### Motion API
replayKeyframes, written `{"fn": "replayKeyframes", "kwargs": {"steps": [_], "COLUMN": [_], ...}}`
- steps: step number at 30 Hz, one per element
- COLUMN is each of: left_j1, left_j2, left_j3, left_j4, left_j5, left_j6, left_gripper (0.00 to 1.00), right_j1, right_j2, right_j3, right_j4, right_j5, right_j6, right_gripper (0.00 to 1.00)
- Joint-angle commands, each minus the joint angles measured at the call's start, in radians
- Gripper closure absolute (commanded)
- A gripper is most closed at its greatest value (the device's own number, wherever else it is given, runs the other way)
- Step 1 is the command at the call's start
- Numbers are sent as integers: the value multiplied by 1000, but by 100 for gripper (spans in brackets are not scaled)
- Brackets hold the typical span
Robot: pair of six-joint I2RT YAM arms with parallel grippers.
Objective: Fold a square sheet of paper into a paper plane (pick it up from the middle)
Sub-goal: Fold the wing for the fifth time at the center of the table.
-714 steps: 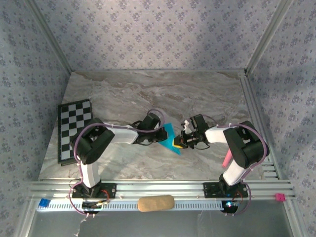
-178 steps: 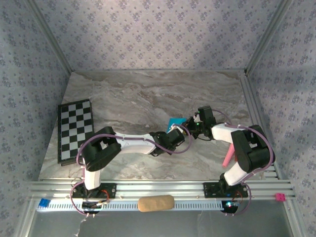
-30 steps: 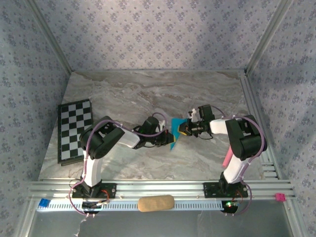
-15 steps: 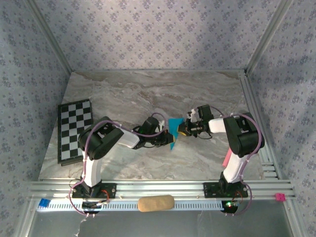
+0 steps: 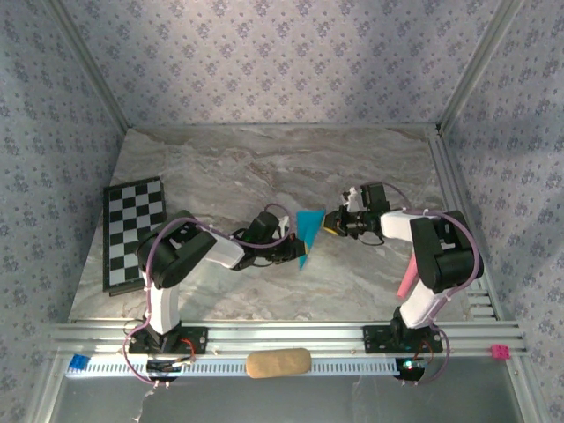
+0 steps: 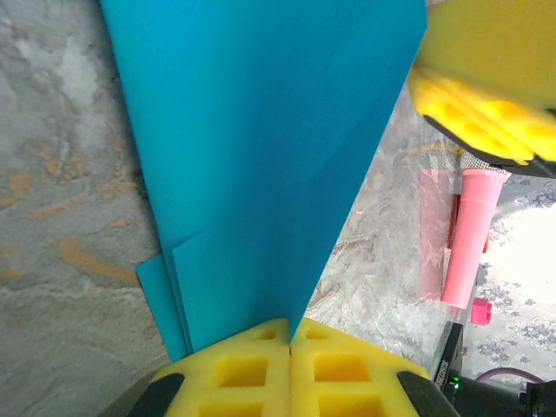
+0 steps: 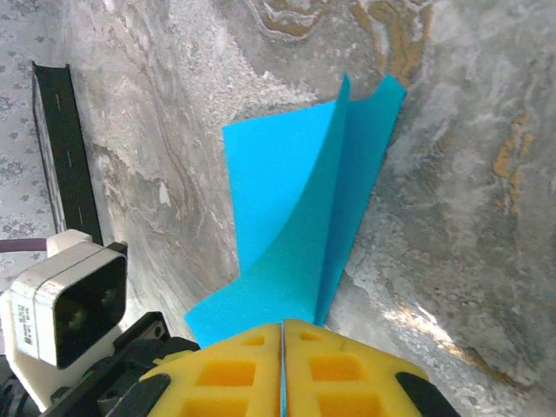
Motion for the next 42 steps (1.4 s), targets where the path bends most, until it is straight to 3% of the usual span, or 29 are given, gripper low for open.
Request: {"fn": "replayKeyframes", "kwargs": {"steps": [1, 9, 15, 20, 25, 30, 42], "left_j1": [8, 7, 1, -5, -1, 7, 15], "left_j2": [4, -18, -61, -92, -68, -51, -49], "left_j3": [-39, -41, -52, -99, -99, -169, -192], "left_j4": [-22, -59, -135, -101, -92, 43, 97], "left_j5": [5, 23, -19, -63, 3, -18, -8], "left_j6": [13, 125, 233, 260, 237, 164, 67], "left_gripper": [100, 100, 100, 100, 100, 100, 100], "right_j1": [-2, -4, 4, 17, 46, 63, 124], "right_j2": [-16, -48, -91, -118, -121, -104, -6], "right_j3": [-26, -63, -78, -99, -86, -61, 25], "right_j4": [-33, -31, -35, -23, -21, -25, -57], "right_j5": [-6, -7, -11, -26, -54, -80, -116], "right_j6": [-29, -23, -18, -24, -50, -78, -144], "right_gripper": [92, 92, 92, 92, 92, 93, 93]}}
